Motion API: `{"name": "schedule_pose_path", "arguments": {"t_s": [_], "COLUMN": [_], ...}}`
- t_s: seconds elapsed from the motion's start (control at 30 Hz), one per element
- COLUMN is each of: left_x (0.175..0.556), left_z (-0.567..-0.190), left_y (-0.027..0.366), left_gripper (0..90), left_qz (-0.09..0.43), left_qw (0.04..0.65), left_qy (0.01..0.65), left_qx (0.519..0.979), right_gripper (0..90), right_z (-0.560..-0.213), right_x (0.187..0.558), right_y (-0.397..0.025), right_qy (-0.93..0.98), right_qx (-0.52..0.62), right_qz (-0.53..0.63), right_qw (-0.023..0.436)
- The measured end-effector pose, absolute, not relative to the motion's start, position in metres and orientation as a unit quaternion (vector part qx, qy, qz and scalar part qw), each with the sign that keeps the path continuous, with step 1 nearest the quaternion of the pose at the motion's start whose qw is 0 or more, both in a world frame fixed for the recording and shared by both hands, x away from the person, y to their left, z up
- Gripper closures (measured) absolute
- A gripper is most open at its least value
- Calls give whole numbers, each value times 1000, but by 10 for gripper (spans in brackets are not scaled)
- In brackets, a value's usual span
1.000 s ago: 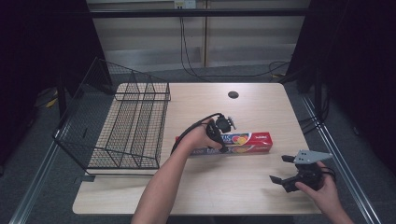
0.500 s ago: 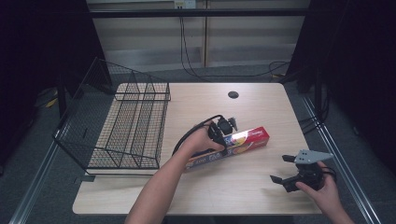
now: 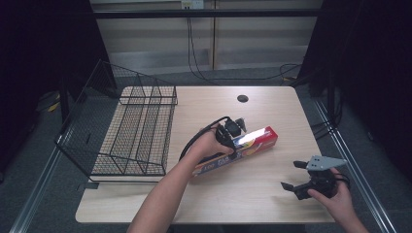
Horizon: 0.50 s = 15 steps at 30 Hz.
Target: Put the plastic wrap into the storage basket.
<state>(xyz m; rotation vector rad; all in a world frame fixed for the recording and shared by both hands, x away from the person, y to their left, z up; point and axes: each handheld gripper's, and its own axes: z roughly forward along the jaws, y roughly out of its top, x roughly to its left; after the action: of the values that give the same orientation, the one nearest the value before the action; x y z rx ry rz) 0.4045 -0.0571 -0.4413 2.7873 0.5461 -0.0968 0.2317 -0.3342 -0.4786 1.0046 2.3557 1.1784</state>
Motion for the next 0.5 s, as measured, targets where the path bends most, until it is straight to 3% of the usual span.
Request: {"name": "schedule_pose_path", "arguments": {"t_s": [0.5], "left_x": [410], "left_z": [-406], "left_y": [-40], "left_gripper": [426], "left_qz": [-28], "left_qw": [151], "left_qy": [230], "left_qx": [961], "right_gripper": [50], "right_z": [-479], "right_x": [232], "right_y": [-332], "right_qy": [827], "right_qx": [349], "right_qz": [412], "right_qw": [159]}}
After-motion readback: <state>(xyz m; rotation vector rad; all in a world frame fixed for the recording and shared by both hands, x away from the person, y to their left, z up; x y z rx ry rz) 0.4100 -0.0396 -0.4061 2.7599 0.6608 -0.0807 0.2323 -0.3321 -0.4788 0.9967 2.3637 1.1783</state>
